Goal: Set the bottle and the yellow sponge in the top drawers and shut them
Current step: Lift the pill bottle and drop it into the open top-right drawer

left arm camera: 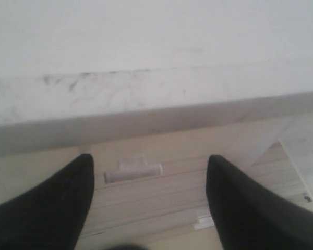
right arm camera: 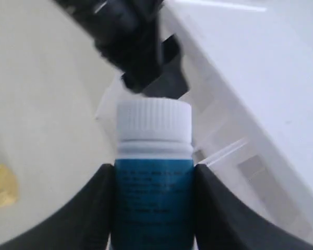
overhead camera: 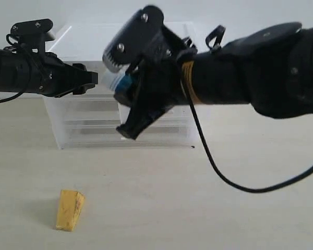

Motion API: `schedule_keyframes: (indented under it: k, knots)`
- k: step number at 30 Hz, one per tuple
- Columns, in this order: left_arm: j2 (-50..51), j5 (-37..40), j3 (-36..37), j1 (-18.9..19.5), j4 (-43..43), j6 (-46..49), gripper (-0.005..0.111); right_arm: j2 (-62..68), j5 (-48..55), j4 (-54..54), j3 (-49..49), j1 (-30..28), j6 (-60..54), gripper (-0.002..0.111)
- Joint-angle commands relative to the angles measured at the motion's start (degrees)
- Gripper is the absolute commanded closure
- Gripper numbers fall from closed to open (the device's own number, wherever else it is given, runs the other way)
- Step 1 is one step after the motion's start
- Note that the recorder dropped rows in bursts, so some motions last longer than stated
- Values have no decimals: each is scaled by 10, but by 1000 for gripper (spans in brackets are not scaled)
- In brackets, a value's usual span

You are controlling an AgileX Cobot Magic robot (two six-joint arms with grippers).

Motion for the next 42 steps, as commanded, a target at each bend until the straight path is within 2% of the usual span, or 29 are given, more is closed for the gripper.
schedule_keyframes:
  k: [1, 10, 21, 22, 25, 26, 34, 42]
  knots:
    - [1, -37, -11, 0, 2, 10, 47, -7, 21, 8, -52, -10, 9, 108]
    - [1, -37, -11, 0, 2, 10, 47, 32, -6, 8, -85, -103, 80, 108]
    - [2, -37, -7, 0, 2, 10, 47, 119, 54, 8, -97, -103, 81, 107]
    - [2, -37, -7, 0, 2, 10, 47, 120, 56, 8, -97, -103, 86, 101]
    - [2, -37, -7, 0, 2, 10, 47, 120, 54, 8, -97, -103, 102, 63]
    - [2, -37, -7, 0, 2, 10, 47, 120, 56, 8, -97, -103, 105, 59]
    - [2, -37, -7, 0, 2, 10, 47, 103, 47, 8, -97, -102, 129, 60]
    - [2, -37, -7, 0, 2, 10, 47, 30, -31, 19, -97, -102, 260, 60]
